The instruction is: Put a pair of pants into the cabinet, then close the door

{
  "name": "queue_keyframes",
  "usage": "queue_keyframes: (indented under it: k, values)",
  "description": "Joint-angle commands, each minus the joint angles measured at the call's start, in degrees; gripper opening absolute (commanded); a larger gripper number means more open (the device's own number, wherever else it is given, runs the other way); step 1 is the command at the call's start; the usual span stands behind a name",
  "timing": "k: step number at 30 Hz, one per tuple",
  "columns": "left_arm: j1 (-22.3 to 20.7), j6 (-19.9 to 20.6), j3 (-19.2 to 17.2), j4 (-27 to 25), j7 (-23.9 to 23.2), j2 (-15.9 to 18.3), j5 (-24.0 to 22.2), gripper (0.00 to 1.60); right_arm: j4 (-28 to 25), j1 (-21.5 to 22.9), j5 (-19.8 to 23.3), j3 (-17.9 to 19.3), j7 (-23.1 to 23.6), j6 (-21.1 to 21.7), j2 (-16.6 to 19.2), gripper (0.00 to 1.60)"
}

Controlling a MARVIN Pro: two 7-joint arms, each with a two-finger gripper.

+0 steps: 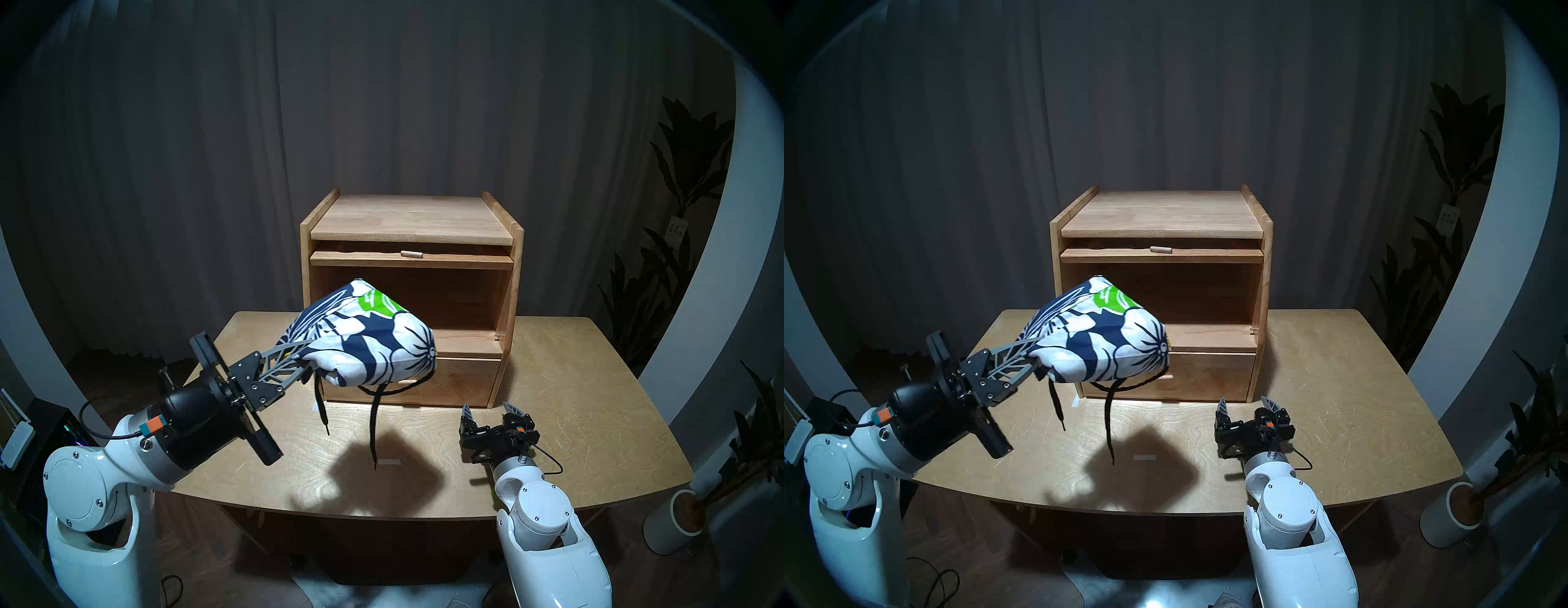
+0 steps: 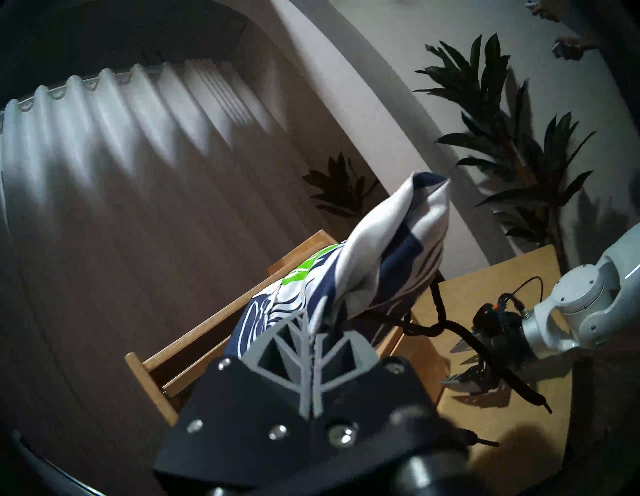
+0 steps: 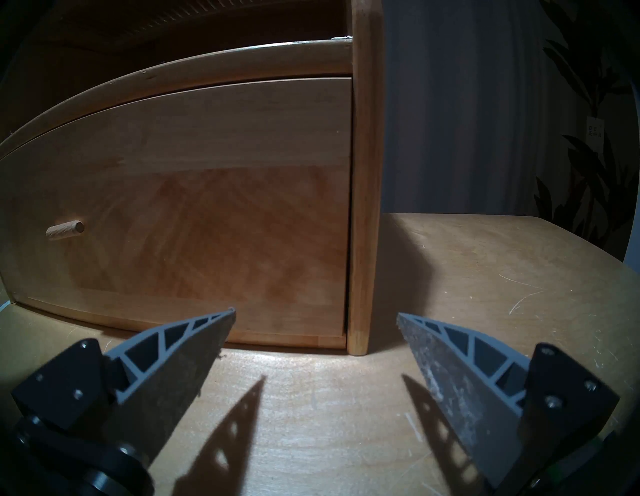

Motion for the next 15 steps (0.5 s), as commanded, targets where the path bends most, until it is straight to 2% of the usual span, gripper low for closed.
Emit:
queue_keyframes:
  k: [1,5,9,14,15]
  values:
    - [-6.15,5.85,5.11,-1.11,4.85,2.6,4.82,0.0,-1.52,0.15,0.0,-0.04,0.02,-0.35,-0.03,1.6]
    - [-8.56,8.65,9.36,-0.85,8.05,4.16,8.71,0.0,-1.52,0.14,0.0,-0.04,0.02,-0.35,-0.03,1.6]
    - [-11.03,11.19,13.34,1.92,10.34,5.3,12.11,0.0,-1.54,0.13,0.0,-0.04,0.02,-0.34,-0.03,1.6]
    - [-14.65,13.63,17.19,4.7,12.04,5.81,14.77,0.0,-1.58,0.11,0.0,-0.04,0.02,-0.34,-0.02,1.6]
    - [-14.3,13.68,17.67,4.71,12.8,5.88,15.29,0.0,-1.58,0.11,0.0,-0.04,0.02,-0.34,-0.02,1.6]
